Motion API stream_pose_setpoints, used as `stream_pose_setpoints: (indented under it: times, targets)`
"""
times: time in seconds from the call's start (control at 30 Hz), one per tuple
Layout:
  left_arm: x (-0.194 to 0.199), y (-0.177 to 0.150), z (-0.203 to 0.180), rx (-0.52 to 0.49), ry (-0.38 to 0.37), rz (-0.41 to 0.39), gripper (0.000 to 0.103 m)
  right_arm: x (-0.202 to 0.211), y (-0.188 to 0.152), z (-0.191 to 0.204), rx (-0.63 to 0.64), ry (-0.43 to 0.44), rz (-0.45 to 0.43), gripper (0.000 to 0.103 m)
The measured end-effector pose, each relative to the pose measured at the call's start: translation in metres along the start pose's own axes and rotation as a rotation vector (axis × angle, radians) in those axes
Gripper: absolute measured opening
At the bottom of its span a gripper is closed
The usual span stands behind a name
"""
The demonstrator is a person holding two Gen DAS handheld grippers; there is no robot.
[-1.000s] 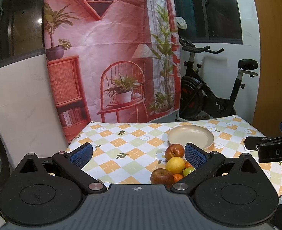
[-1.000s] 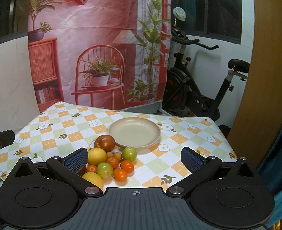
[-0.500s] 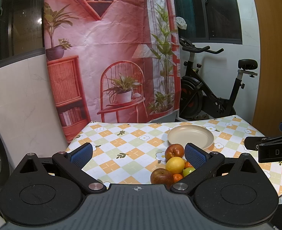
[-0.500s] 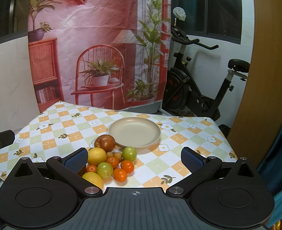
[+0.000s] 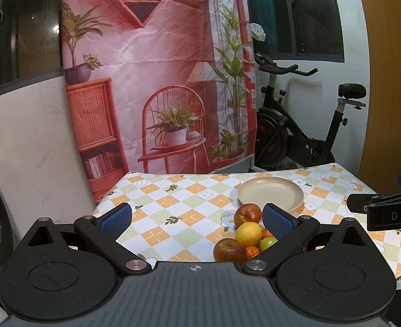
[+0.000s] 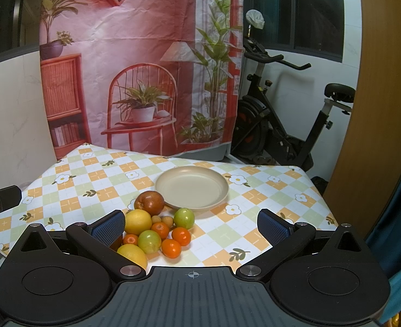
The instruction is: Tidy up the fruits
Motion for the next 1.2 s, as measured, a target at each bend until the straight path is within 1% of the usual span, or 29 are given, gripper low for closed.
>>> stream_pose_setpoints:
  times: [0.47, 0.77, 0.87, 0.97, 1.1, 1.2]
  targets:
    - [0.000, -0.001, -0.001, 0.001, -0.001, 0.002, 0.103, -0.001, -0.001, 0.000, -0.001, 0.001, 0.001, 0.103]
    - [-0.002, -0.005, -0.001, 0.006, -0.017, 0.019, 0.103, -0.006, 0.001, -0.003, -0.004, 0.011, 0.009, 0.103]
    - [-0.008, -0.004, 0.002, 0.007, -0.019, 0.024, 0.103, -0.004, 0.004, -0.005, 0.002, 0.031, -0.011, 0.103]
    - [-0.017, -0.001, 0.007, 0.005, -0.009, 0.026, 0.103, -0.010, 0.007, -0.007, 0.007, 0.042, -0.056, 0.103]
    - [-0.031, 0.000, 0.011, 0.009, 0.012, 0.033, 0.103, -0.026, 0.015, -0.015, 0.024, 0.032, -0.113, 0.103]
    - [-0.041, 0.000, 0.012, 0.013, -0.015, 0.039, 0.102, -0.041, 0.017, -0.019, 0.028, 0.044, -0.145, 0.103]
Point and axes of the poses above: each gripper's, at about its wrist camera, not at the fingertips, and x roughly against the way its jaws point, z to its left, y to its top, the point moved 8 cm from there along -x, roughly the way its jaws point, and after that the axes turned 2 degrees about -z, right-handed, at the moved point
